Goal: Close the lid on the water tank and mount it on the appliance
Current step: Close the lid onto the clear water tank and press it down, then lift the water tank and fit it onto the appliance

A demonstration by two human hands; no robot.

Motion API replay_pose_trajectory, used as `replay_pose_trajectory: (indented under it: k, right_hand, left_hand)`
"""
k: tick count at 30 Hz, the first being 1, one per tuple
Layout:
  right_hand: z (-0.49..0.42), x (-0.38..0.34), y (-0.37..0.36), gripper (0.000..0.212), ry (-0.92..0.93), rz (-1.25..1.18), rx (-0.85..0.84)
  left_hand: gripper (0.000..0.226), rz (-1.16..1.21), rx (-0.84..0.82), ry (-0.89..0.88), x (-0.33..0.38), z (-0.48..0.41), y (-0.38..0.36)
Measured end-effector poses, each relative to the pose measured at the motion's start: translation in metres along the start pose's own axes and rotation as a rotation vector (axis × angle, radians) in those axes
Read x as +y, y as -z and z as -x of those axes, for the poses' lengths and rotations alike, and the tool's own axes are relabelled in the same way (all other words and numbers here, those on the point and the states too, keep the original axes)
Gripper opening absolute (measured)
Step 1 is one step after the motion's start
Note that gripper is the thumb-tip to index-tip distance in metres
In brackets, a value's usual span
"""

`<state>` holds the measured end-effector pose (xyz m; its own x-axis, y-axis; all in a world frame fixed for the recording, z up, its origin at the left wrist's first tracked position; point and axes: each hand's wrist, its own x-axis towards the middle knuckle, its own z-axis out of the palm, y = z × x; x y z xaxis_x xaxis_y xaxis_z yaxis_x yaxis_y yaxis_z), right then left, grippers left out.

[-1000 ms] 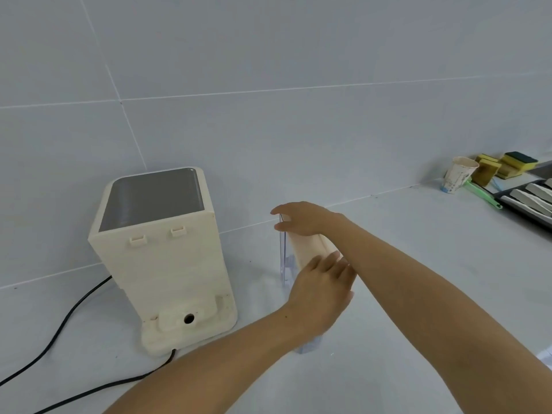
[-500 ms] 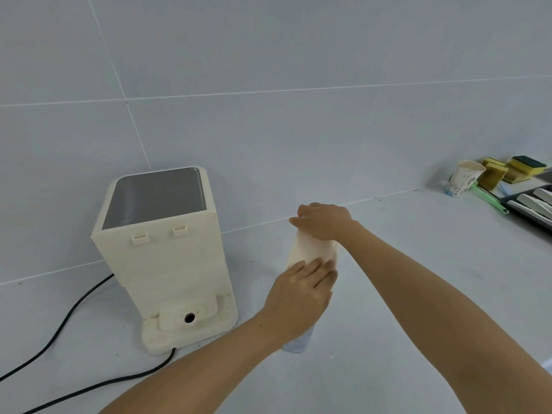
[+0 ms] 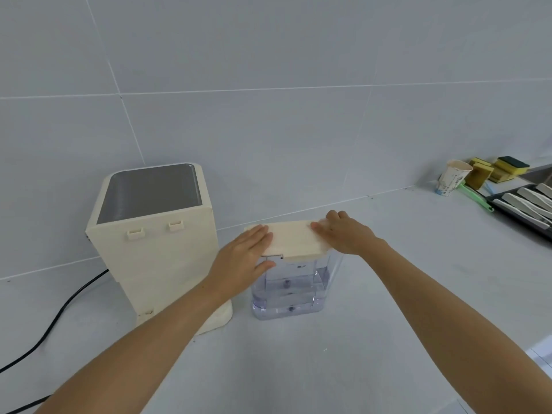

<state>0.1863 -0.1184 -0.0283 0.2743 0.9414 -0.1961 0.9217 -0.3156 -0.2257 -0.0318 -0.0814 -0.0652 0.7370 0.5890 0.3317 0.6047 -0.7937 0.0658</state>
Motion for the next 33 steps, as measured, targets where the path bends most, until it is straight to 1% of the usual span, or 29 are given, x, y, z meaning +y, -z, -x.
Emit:
replay_pose_trajectory:
  k: [2, 4, 5, 7, 9, 10, 11, 13, 14, 17, 19, 21, 23, 24, 26, 28, 31, 33]
  right_hand:
    - [0.006, 0.001, -0.003, 0.043, -0.015, -0.023, -0.018]
    - [0.01, 0.003, -0.008, 0.049, 0.002, -0.054, 0.022]
    - [0.012, 0.004, -0.008, 0.052, 0.004, -0.033, 0.036]
    - [0.014, 0.005, -0.01, 0.053, 0.04, -0.021, 0.073]
    - [0.015, 0.005, -0.016, 0.05, 0.031, -0.099, 0.099]
    - [0.015, 0.004, -0.018, 0.048, -0.005, -0.24, 0.111]
    - [0.019, 0.004, -0.017, 0.05, -0.028, -0.38, 0.115]
    - [0.023, 0.005, -0.02, 0.064, -0.023, -0.662, 0.142]
    - [0.026, 0.006, -0.021, 0.07, -0.009, -0.75, 0.151]
    - [0.035, 0.011, -0.032, 0.089, 0.054, -0.97, 0.184]
    - [0.038, 0.017, -0.041, 0.101, 0.07, -1.061, 0.154]
    - [0.037, 0.023, -0.05, 0.11, 0.078, -1.093, 0.105]
    - [0.035, 0.03, -0.057, 0.118, 0.093, -1.055, 0.058]
    - [0.034, 0.033, -0.06, 0.117, 0.109, -1.031, 0.041]
    - [0.032, 0.035, -0.067, 0.106, 0.114, -0.995, 0.017]
    - [0.028, 0.037, -0.076, 0.101, 0.084, -0.971, -0.014]
    - [0.023, 0.038, -0.086, 0.098, 0.052, -0.935, -0.046]
    - [0.02, 0.036, -0.087, 0.093, 0.005, -0.916, -0.048]
  left_hand:
    - [0.053, 0.068, 0.021, 0.057, -0.005, 0.0, -0.001]
    - [0.057, 0.2, 0.034, 0.097, -0.006, 0.0, -0.002]
    - [0.059, 0.243, 0.037, 0.107, -0.006, -0.001, -0.003]
    - [0.062, 0.281, 0.023, 0.119, -0.005, -0.002, -0.004]
    - [0.061, 0.293, 0.002, 0.131, -0.004, 0.0, -0.004]
    - [0.061, 0.294, 0.012, 0.121, -0.004, 0.001, -0.004]
    - [0.061, 0.288, 0.022, 0.104, -0.005, 0.002, -0.005]
    - [0.067, 0.281, 0.026, 0.118, -0.009, 0.005, -0.006]
    - [0.072, 0.311, 0.008, 0.164, -0.01, 0.006, -0.007]
    - [0.09, 0.47, -0.092, 0.376, -0.01, 0.006, -0.013]
    - [0.097, 0.612, -0.148, 0.463, -0.01, 0.007, -0.02]
    - [0.1, 0.741, -0.19, 0.512, -0.011, 0.007, -0.028]
    - [0.1, 0.806, -0.231, 0.56, -0.009, 0.007, -0.036]
    - [0.096, 0.835, -0.237, 0.576, -0.006, 0.006, -0.039]
    - [0.09, 0.901, -0.227, 0.602, -0.002, 0.005, -0.043]
    - [0.092, 0.937, -0.217, 0.628, -0.003, 0.002, -0.046]
    - [0.095, 0.891, -0.242, 0.645, -0.003, 0.002, -0.05]
    - [0.091, 0.88, -0.245, 0.658, -0.003, 0.002, -0.047]
